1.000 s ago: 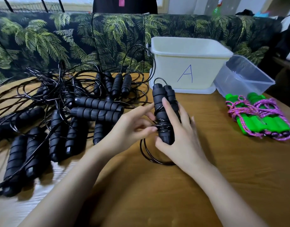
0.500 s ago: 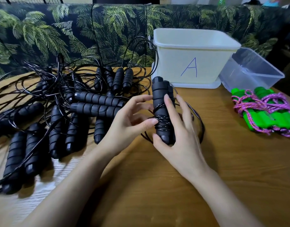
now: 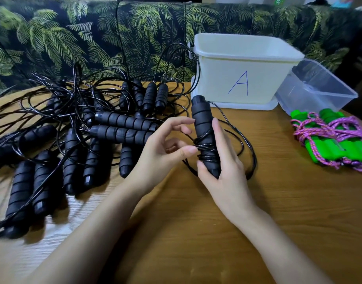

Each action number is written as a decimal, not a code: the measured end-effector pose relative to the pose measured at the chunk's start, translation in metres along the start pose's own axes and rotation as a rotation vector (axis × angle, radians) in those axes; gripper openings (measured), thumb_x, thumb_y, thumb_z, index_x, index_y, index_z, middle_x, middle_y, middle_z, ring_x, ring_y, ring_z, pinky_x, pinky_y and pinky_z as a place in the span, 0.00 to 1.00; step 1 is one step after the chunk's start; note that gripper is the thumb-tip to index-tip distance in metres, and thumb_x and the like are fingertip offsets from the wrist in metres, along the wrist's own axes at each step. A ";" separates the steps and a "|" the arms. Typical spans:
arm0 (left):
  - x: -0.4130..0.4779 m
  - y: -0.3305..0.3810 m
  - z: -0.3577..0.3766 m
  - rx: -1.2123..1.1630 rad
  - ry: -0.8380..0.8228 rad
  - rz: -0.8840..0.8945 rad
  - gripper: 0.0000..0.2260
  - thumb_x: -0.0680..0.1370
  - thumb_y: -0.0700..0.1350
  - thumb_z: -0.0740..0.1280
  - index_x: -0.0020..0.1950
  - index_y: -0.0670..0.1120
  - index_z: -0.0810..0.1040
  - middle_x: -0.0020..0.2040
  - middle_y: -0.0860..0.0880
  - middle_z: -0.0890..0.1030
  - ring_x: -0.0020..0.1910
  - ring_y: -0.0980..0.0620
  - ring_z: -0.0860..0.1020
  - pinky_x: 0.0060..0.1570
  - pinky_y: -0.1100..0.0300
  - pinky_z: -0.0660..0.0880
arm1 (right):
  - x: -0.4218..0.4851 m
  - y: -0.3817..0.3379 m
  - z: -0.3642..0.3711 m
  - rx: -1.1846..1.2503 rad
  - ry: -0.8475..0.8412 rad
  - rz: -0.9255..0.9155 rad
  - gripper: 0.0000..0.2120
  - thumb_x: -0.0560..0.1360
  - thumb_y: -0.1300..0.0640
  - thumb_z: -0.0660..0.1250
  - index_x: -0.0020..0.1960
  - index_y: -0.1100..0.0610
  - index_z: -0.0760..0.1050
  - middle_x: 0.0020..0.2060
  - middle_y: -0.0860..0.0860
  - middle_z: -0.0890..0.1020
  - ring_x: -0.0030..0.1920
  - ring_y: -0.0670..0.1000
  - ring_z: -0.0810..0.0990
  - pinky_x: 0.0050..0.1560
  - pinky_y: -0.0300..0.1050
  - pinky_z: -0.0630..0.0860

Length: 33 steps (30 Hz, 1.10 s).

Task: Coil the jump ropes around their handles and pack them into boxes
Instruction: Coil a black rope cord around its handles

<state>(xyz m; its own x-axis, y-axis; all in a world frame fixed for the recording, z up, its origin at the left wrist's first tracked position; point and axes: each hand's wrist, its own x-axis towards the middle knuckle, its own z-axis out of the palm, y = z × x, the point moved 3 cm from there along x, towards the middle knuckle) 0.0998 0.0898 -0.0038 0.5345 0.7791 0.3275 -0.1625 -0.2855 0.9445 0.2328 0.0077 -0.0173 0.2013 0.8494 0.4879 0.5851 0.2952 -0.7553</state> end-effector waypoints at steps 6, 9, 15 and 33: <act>-0.001 -0.006 0.000 -0.080 0.033 -0.144 0.32 0.69 0.48 0.75 0.71 0.55 0.67 0.63 0.51 0.78 0.56 0.51 0.79 0.56 0.55 0.78 | -0.001 -0.004 0.000 0.099 -0.012 -0.015 0.38 0.75 0.62 0.67 0.79 0.47 0.53 0.77 0.53 0.63 0.77 0.52 0.62 0.73 0.58 0.66; -0.002 -0.008 0.003 -0.120 0.021 -0.155 0.33 0.68 0.50 0.74 0.72 0.54 0.68 0.62 0.48 0.81 0.60 0.46 0.78 0.62 0.50 0.76 | -0.001 -0.003 0.000 0.178 -0.028 -0.001 0.37 0.76 0.57 0.65 0.79 0.43 0.53 0.76 0.52 0.65 0.76 0.53 0.65 0.71 0.62 0.67; -0.003 -0.006 0.001 -0.205 0.074 -0.191 0.31 0.67 0.48 0.76 0.69 0.54 0.72 0.59 0.46 0.80 0.56 0.49 0.80 0.54 0.57 0.76 | -0.002 -0.004 0.000 0.218 -0.079 0.025 0.36 0.76 0.53 0.65 0.79 0.42 0.53 0.76 0.46 0.65 0.75 0.51 0.65 0.73 0.59 0.65; -0.005 -0.003 -0.003 -0.011 0.165 -0.196 0.25 0.69 0.52 0.76 0.62 0.51 0.71 0.52 0.44 0.84 0.54 0.46 0.82 0.57 0.47 0.78 | -0.002 -0.002 -0.009 0.000 -0.072 0.016 0.29 0.77 0.46 0.61 0.76 0.44 0.59 0.77 0.47 0.62 0.74 0.33 0.57 0.67 0.24 0.55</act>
<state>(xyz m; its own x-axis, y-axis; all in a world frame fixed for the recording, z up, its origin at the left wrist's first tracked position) 0.0947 0.0882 -0.0082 0.4142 0.8998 0.1369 -0.0783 -0.1146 0.9903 0.2384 0.0016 -0.0124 0.1532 0.8835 0.4427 0.5823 0.2813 -0.7627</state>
